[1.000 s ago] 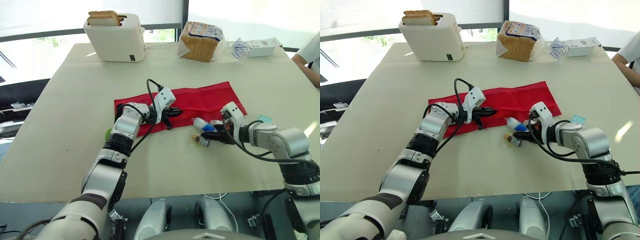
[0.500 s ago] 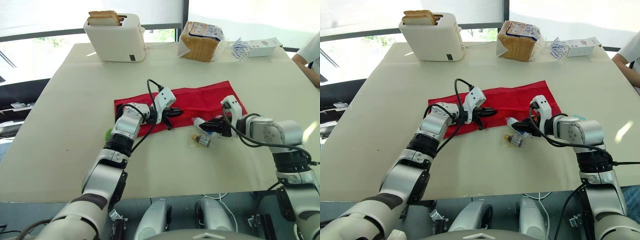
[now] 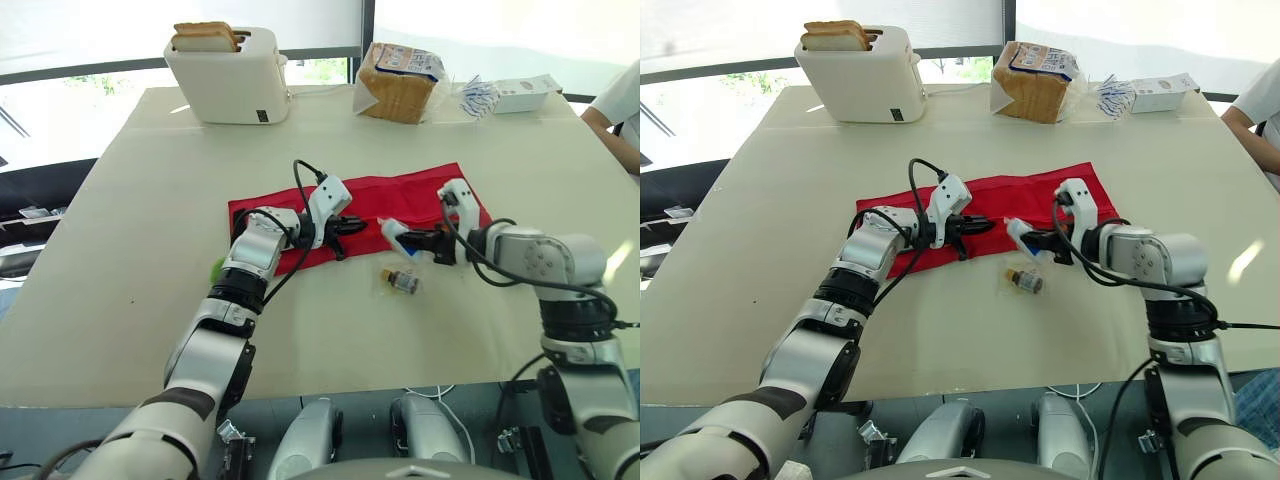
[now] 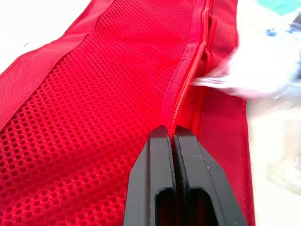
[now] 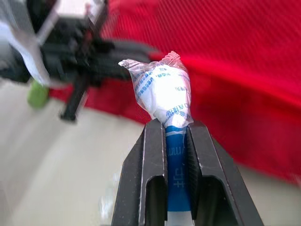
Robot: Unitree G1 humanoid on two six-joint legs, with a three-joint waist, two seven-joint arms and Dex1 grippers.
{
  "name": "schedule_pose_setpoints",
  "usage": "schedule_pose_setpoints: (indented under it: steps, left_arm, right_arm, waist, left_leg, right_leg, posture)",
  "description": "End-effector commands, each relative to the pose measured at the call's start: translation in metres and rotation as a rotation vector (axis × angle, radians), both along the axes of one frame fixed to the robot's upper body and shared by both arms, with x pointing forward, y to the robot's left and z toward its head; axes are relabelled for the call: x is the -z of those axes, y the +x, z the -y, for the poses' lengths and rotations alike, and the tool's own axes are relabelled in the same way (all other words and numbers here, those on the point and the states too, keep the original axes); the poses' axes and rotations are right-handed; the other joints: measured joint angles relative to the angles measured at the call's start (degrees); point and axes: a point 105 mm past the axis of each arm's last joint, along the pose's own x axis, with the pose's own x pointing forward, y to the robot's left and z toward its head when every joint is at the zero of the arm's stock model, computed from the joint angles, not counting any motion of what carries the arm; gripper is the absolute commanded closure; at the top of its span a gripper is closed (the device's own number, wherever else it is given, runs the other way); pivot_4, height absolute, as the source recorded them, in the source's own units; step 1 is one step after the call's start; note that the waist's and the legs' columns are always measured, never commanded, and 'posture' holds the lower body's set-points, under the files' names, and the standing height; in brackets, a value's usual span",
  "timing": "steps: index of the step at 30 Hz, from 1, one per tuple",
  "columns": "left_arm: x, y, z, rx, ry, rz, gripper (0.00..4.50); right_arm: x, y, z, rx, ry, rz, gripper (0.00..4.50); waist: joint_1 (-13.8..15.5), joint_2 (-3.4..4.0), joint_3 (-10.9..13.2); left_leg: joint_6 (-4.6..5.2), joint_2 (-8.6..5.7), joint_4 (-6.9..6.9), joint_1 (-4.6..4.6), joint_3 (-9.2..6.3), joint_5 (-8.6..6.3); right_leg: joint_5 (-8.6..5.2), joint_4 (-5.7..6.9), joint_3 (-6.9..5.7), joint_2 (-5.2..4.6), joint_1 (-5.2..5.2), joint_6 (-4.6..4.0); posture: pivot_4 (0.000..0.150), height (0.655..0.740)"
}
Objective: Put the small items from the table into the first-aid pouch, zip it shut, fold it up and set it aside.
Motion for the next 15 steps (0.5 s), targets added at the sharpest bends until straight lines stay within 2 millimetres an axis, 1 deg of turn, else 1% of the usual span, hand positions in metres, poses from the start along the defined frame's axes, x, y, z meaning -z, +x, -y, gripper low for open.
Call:
schedule_pose_setpoints:
  steps: [1, 5, 9, 15]
  left_arm:
    - [-0.024, 0.0, 0.008, 0.02, -0.067, 0.046, 4.5]
    - [-0.03, -0.002, 0.011, 0.026, -0.1, 0.044, 4.5]
    - [-0.032, -0.004, 0.01, 0.023, -0.113, 0.034, 4.5]
    - [-0.033, -0.004, 0.009, 0.014, -0.126, 0.025, 4.5]
  right_arm:
    - [0.008, 0.004, 0.0, 0.05, -0.043, -0.009, 4.47]
    - [0.014, 0.007, -0.013, 0.058, -0.043, -0.016, 4.47]
    - [0.013, 0.013, -0.025, 0.083, -0.022, -0.006, 4.47]
    - [0.012, 0.018, -0.032, 0.09, -0.012, 0.002, 4.47]
  waist:
    - [0.19, 0.0, 0.0]
    - [-0.1, 0.0, 0.0]
    - [-0.4, 0.01, 0.0]
    - [-1.13, 0.01, -0.01]
  left_leg:
    - [0.0, -0.01, 0.0, -0.01, -0.01, 0.0]
    - [0.0, -0.06, 0.01, -0.02, 0.0, 0.0]
    - [-0.02, -0.05, 0.0, -0.01, 0.0, 0.01]
    - [-0.02, -0.05, -0.02, -0.01, 0.0, 0.02]
  right_leg:
    - [0.0, 0.0, -0.04, -0.02, 0.01, 0.0]
    - [0.0, 0.01, -0.01, -0.05, 0.0, 0.0]
    - [0.0, 0.12, 0.0, -0.04, -0.08, 0.0]
    - [0.0, 0.13, -0.01, -0.04, -0.09, 0.0]
  posture:
    - [0.15, 0.74]
    - [0.15, 0.74]
    - [0.15, 0.74]
    - [0.15, 0.74]
